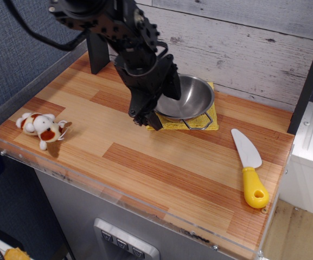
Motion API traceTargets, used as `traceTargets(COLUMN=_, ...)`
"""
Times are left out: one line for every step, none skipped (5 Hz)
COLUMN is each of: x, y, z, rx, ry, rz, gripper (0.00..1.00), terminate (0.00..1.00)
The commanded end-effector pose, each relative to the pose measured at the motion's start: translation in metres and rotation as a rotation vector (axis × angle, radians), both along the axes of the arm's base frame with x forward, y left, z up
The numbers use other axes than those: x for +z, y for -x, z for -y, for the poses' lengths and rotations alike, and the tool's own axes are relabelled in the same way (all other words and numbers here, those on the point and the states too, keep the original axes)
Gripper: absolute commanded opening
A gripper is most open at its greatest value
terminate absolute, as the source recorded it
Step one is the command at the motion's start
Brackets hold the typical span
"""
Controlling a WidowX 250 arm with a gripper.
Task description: Move the frying pan to the edge of the table.
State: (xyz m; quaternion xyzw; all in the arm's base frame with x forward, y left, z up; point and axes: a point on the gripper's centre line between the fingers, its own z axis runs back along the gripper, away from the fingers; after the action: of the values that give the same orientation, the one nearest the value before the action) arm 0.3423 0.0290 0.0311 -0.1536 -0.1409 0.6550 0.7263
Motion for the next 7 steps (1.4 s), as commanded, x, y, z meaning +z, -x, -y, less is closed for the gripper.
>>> traceTargets(x=0.004, y=-0.004, z=0.007, rx=-0.036, ry=-0.01, rz=0.041, gripper=0.0, terminate=0.0)
traceTargets(x=0.007, y=0.002, z=0.003, rx=-0.033, ry=-0.022, rz=0.039, gripper=0.0, terminate=0.0)
traceTargets(x=0.012, y=0.008, z=-0.001, rx=-0.02, ry=-0.024, rz=0.044, gripper=0.0, terminate=0.0)
traceTargets(x=0.019, y=0.013, z=-0.003, rx=-0.007, ry=-0.022, rz=0.048, gripper=0.0, terminate=0.0)
traceTargets(x=0.025, y=0.016, z=-0.003, rx=-0.002, ry=-0.018, rz=0.054, gripper=0.0, terminate=0.0)
traceTargets(x=0.032, y=0.017, z=0.0, rx=-0.003, ry=-0.014, rz=0.062, gripper=0.0, terminate=0.0)
traceTargets(x=0.045, y=0.021, z=0.002, rx=0.006, ry=-0.004, rz=0.086, gripper=0.0, terminate=0.0)
